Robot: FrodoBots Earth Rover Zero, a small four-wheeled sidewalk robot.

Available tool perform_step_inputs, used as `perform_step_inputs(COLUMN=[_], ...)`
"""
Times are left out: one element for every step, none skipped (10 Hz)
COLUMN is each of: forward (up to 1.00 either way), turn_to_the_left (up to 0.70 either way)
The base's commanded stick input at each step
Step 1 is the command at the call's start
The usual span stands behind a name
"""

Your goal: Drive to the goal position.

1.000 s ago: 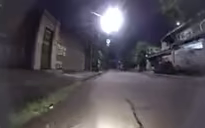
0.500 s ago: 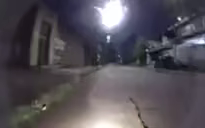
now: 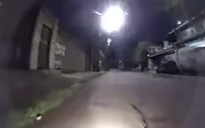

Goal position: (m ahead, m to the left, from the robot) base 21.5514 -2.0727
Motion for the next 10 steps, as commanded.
perform_step_inputs(forward=[0.50,0.50,0.50,0.50,0.50,0.50,0.50,0.50,0.50,0.50], turn_to_the_left=[0.00,0.00,0.00,0.00,-0.07,-0.32,-0.48,-0.42,-0.36,-0.30])
